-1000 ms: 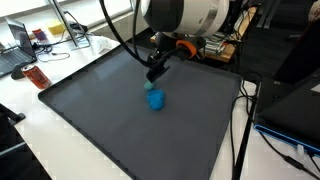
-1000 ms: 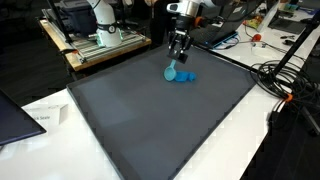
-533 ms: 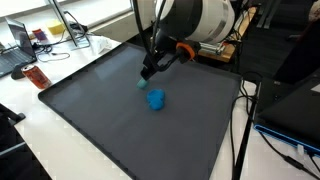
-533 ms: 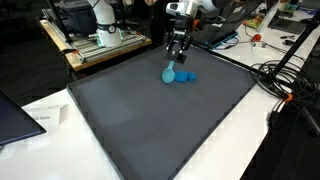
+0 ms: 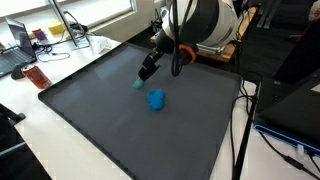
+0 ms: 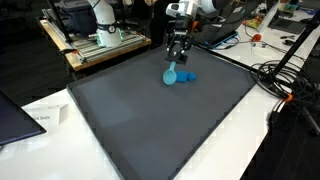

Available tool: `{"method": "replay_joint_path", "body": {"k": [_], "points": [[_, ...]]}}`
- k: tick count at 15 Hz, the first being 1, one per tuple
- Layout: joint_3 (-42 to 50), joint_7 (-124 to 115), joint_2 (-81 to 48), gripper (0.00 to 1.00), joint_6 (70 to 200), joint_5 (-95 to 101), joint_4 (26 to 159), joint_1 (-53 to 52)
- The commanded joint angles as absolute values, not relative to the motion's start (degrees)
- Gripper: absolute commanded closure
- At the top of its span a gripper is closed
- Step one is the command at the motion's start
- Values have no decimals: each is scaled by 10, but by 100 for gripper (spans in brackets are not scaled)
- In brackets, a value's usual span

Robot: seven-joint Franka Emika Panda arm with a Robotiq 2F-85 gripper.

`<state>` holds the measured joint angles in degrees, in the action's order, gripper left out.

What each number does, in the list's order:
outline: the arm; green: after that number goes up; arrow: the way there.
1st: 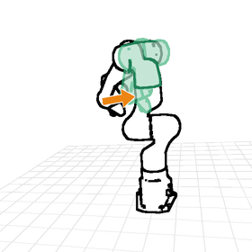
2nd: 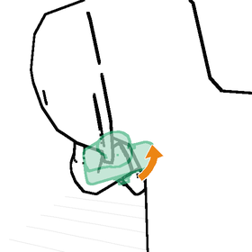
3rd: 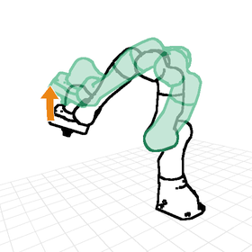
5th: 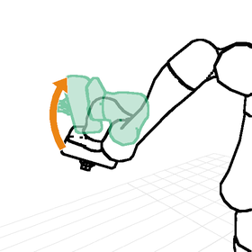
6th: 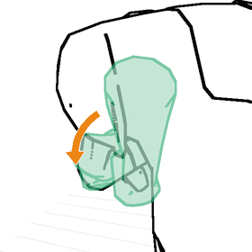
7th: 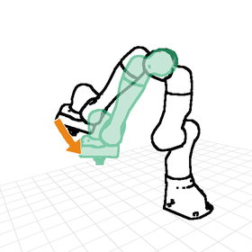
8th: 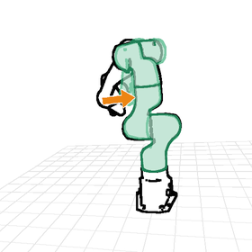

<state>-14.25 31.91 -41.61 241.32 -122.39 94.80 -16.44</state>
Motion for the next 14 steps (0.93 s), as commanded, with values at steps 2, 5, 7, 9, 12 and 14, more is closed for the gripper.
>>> {"method": "replay_joint_path", "body": {"k": [2, 5, 7, 9, 12, 14], "points": [[-149, 285, -392, 63, 2396, -1172, 999, -154], [-151, 280, -388, 63, 2384, -1153, 1017, -148], [-151, 272, -383, 63, 2372, -1148, 1032, -143], [-150, 260, -372, 63, 2354, -1144, 1053, -138], [-149, 242, -349, 63, 2318, -1133, 1092, -134], [-147, 231, -333, 63, 2292, -1122, 1119, -133]]}}
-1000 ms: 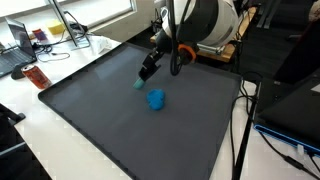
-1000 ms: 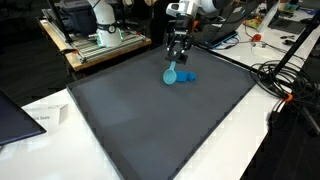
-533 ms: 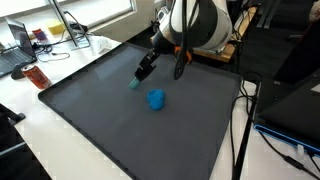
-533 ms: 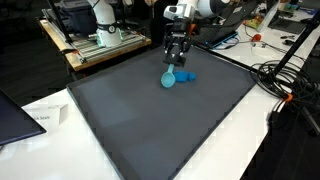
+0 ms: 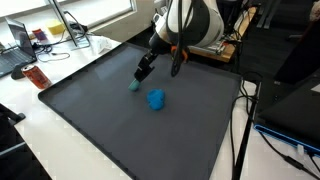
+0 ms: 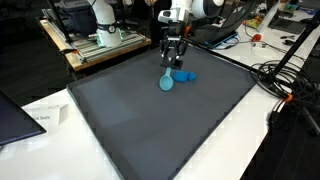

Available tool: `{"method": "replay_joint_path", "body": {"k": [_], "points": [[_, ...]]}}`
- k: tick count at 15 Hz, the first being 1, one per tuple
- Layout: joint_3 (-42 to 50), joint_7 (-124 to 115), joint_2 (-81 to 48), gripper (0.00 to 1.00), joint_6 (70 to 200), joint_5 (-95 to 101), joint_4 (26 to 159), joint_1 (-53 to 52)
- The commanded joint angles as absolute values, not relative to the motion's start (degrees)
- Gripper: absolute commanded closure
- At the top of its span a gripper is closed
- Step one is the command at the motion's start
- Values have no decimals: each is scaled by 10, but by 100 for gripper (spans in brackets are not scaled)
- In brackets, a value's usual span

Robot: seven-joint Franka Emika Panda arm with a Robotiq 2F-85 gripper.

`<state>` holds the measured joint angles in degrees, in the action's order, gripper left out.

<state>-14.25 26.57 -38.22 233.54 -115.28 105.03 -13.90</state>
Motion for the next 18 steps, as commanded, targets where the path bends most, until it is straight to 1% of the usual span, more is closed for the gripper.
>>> {"method": "replay_joint_path", "body": {"k": [1, 9, 18], "points": [[-146, 227, -326, 63, 2281, -1114, 1132, -133], [-139, 181, -272, 63, 2202, -1051, 1231, -139], [-137, 159, -252, 63, 2172, -1012, 1277, -141]]}}
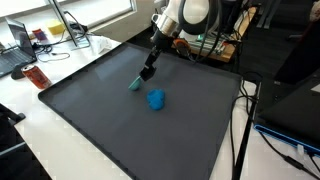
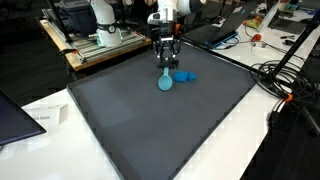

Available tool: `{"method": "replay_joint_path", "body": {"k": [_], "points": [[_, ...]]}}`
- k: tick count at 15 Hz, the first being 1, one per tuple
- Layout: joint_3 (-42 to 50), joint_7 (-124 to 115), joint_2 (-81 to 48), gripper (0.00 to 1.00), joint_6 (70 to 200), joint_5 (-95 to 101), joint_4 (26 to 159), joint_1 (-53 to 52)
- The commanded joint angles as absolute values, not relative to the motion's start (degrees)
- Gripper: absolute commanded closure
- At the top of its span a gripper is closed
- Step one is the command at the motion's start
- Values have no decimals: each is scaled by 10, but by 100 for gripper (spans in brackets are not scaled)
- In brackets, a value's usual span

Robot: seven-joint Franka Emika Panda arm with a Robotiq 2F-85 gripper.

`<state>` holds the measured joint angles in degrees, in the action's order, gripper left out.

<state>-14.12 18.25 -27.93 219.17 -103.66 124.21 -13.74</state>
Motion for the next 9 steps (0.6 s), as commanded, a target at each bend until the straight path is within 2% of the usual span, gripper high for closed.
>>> {"method": "replay_joint_path", "body": {"k": [1, 9], "points": [[-137, 160, -251, 63, 2173, -1011, 1279, -141], [-189, 235, -225, 63, 2240, -1124, 1235, -138]]}}
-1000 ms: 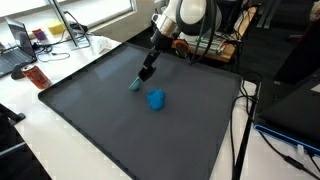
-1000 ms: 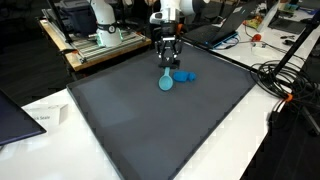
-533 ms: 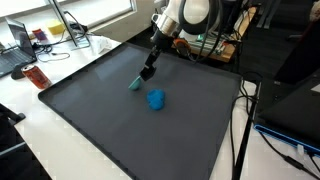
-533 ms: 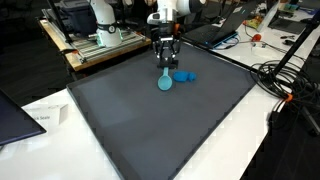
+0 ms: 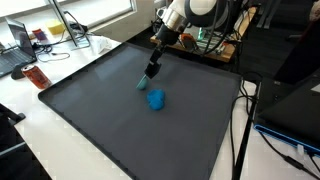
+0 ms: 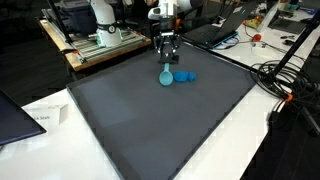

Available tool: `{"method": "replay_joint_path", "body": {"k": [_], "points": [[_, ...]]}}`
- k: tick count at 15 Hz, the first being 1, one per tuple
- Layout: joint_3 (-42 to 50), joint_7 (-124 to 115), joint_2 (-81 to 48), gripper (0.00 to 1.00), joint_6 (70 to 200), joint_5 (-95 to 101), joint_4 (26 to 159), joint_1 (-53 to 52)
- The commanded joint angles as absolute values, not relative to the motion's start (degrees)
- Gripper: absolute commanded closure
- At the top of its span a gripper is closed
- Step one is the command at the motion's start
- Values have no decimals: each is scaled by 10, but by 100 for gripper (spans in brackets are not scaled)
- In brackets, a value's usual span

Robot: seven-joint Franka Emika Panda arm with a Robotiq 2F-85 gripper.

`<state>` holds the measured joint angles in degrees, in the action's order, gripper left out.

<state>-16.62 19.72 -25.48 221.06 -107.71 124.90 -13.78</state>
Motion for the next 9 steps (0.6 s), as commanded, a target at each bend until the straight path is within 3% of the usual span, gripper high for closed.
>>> {"method": "replay_joint_path", "body": {"k": [1, 9], "points": [[-197, 243, -223, 63, 2255, -1135, 1224, -140], [-216, 275, -228, 63, 2339, -1174, 1133, -155]]}}
